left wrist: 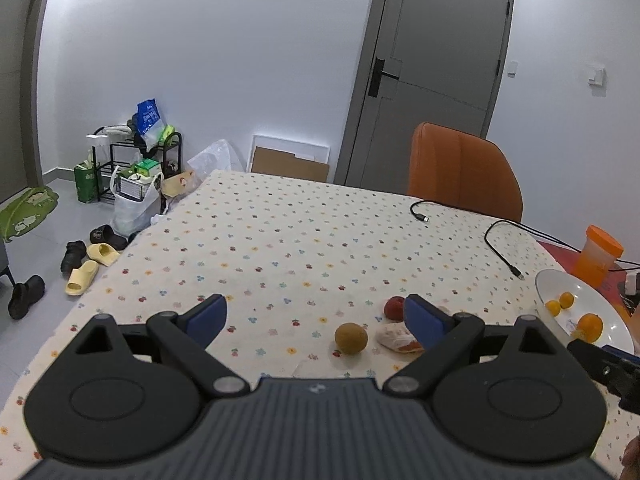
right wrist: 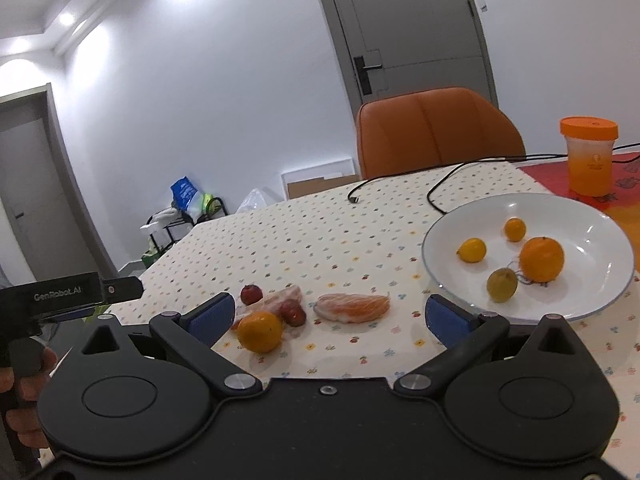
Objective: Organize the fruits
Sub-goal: 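Move both open tools back toward the fruit on the tablecloth, then grasp a brown round fruit with the left tool while the right reaches an orange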
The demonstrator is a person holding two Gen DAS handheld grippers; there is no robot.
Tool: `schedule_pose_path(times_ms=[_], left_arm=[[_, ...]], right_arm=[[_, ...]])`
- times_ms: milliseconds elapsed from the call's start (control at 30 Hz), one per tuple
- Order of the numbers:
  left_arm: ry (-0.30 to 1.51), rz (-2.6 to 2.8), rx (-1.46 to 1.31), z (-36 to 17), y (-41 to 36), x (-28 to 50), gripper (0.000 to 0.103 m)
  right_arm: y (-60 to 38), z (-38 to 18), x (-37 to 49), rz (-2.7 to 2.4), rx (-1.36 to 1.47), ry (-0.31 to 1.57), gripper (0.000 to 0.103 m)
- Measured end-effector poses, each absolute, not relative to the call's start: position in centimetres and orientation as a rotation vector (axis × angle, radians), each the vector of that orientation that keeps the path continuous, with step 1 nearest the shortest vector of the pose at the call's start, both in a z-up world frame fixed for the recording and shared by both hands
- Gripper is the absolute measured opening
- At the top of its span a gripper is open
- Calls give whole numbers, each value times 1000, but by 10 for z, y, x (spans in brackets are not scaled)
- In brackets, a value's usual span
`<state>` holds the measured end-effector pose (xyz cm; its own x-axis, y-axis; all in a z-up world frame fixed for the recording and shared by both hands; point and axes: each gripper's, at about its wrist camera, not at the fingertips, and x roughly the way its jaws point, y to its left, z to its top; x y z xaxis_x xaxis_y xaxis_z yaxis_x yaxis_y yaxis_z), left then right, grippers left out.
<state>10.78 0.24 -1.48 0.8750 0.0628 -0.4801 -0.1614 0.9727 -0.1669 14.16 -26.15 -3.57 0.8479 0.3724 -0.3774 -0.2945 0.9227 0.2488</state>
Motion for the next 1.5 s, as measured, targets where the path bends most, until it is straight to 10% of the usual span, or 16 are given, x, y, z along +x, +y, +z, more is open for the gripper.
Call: schedule_pose_path(times_ms=[867, 1167, 1500], left_arm=[[600, 55, -213, -58, -10, 155, 54], [627, 38, -229, -66, -6, 167, 25], [606, 61, -233, -59, 7, 169, 25]], right_arm=[[-246, -60, 187, 426, 206, 575, 48], [-230, -60, 204, 445, 199, 601, 42], [-216, -62, 219, 466, 223, 620, 38]])
